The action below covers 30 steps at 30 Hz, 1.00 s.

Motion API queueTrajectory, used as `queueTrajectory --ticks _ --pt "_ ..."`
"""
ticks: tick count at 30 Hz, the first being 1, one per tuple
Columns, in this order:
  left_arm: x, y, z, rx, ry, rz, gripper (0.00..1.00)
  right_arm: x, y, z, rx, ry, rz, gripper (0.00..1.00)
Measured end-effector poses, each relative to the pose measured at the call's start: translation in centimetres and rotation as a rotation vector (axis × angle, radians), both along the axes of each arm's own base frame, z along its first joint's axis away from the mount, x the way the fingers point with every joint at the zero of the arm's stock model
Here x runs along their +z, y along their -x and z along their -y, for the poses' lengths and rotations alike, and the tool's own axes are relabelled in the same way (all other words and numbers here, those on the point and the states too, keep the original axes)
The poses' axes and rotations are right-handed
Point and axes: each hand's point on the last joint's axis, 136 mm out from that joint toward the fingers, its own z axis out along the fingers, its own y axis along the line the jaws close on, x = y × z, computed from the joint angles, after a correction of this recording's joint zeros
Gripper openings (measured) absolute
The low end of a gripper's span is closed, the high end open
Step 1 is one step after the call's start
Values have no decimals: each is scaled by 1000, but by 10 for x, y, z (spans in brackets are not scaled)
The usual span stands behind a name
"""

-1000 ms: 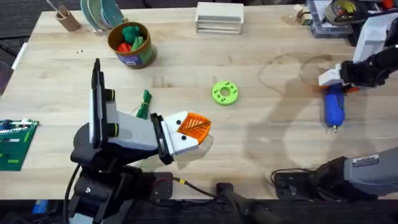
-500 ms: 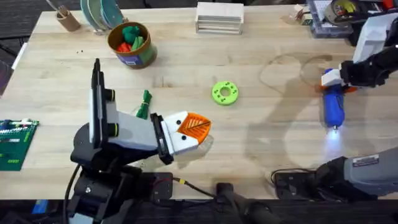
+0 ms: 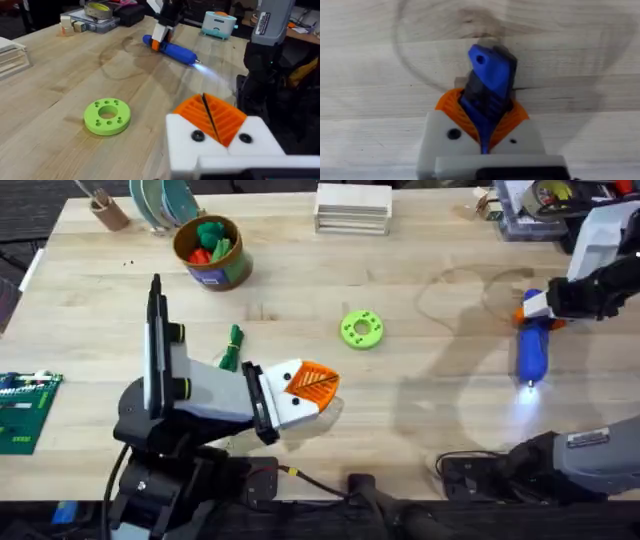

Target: Pick up the gripper from the table and insert it into the empty holder that is missing its gripper. Then pick up a screw, insert it into the mounting hole, and use the screwdriver to tighten it. Finally, clean up the table by picking up the vegetable and placing it into the bucket.

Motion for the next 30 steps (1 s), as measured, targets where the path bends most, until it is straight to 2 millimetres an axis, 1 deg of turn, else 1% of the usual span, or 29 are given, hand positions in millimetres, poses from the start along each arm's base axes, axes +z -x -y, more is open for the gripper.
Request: queueTrajectory --ticks 2,16,20,24,28,30 --pt "0 0 0 0 0 0 4 0 0 0 -1 -2 1 26" --pt "0 0 0 0 0 0 4 0 0 -2 0 -13 4 30" --pt "0 0 0 0 0 0 4 4 1 -5 1 -19 10 30" --pt "0 0 0 0 0 0 4 21 2 -6 3 -1 54 30" --pt "0 0 0 0 0 0 4 54 -2 -5 3 48 147 30" --pt "0 0 0 0 0 0 4 74 -3 -5 2 74 204 30"
